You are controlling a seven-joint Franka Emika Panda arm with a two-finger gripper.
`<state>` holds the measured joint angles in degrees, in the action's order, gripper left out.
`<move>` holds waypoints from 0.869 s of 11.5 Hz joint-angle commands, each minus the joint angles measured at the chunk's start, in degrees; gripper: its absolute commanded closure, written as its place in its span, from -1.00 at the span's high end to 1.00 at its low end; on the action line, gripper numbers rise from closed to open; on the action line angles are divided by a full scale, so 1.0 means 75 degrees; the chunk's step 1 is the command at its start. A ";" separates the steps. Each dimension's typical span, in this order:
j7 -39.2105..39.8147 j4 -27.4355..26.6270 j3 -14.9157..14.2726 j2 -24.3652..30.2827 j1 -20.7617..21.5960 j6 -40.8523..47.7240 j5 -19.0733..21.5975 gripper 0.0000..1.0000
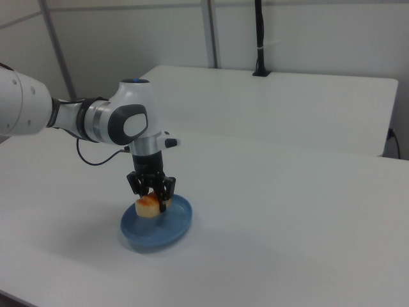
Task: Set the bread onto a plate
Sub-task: 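Carry the bread roll over the blue plate and lower it, then open the gripper to release the roll and raise it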
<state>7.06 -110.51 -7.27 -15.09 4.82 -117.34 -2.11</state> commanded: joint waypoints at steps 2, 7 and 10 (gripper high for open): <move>0.0172 -0.0300 -0.0027 0.0301 0.0048 -0.0058 -0.0012 1.00; -0.0527 0.0925 0.0229 0.0875 0.0037 0.0819 0.0093 1.00; -0.0719 0.1621 0.0500 0.1495 -0.0116 0.1079 0.0210 1.00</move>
<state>2.93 -100.27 -4.72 -7.73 4.72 -111.41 -2.09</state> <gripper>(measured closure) 0.000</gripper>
